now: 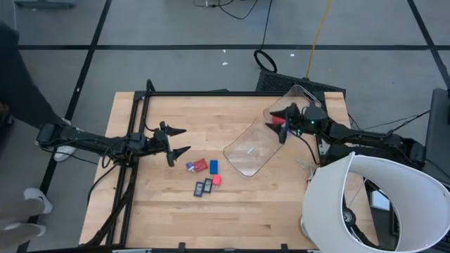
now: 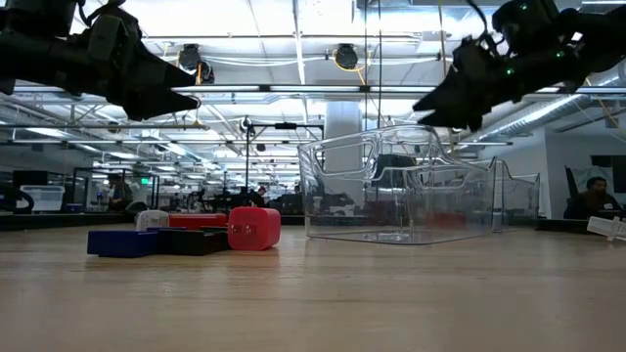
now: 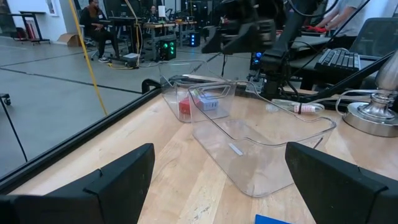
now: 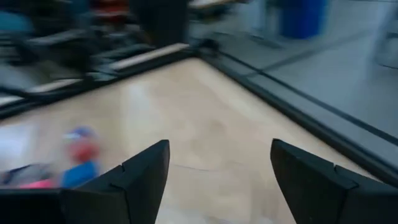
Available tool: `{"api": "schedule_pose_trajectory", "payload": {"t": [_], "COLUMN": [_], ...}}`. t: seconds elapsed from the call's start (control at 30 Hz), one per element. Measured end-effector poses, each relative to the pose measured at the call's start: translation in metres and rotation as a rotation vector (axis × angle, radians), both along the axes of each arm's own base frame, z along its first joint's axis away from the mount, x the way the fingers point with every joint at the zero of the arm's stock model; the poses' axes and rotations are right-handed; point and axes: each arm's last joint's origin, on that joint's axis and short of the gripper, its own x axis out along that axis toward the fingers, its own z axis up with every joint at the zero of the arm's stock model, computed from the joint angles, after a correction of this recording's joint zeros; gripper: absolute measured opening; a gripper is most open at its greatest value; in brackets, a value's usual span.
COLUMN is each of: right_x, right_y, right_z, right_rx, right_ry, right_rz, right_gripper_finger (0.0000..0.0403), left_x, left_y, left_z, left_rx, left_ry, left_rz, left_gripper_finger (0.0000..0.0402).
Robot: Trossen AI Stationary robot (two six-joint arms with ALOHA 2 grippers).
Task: Pick & Place Office items
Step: Put the purple charger adapter into the right transparent bin
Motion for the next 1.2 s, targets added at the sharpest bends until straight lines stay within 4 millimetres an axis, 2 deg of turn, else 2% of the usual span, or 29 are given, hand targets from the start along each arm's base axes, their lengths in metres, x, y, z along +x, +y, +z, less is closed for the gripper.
{"api": "schedule_pose_trajectory", "payload": {"t": [0.17,0.37,0.63,0.83,0.93,1.0,1.2], "right_x": [0.005,0.007,0.007,0.007,0.007,0.007,0.007], "right_y": [0.011,0.015,0.015,0.014,0.014,0.014,0.014], "right_z": [0.006,0.007,0.007,0.007,0.007,0.007,0.009], "right_rx": [-0.012,-0.042,-0.041,-0.046,-0.047,-0.047,-0.055], "right_ry": [-0.061,-0.068,-0.069,-0.067,-0.067,-0.067,-0.083], "right_rz": [0.137,0.161,0.160,0.160,0.160,0.160,0.160], "right_gripper_finger": [0.0267,0.0267,0.0265,0.0265,0.0265,0.0265,0.0265], "left_x": [0.000,0.000,0.000,-0.001,0.000,0.005,0.014], "left_y": [0.000,0.000,-0.003,-0.010,-0.014,-0.017,-0.023], "left_z": [0.000,0.001,-0.004,-0.018,-0.019,-0.013,-0.015], "left_rx": [-0.002,-0.020,-0.186,-0.425,-0.421,-0.414,-0.352], "left_ry": [-0.001,-0.017,0.004,0.121,0.201,0.254,0.617], "left_rz": [0.000,-0.005,-0.082,-0.205,-0.252,-0.260,-0.144], "left_gripper_finger": [0.0365,0.0365,0.0365,0.0365,0.0365,0.0365,0.0365]}}
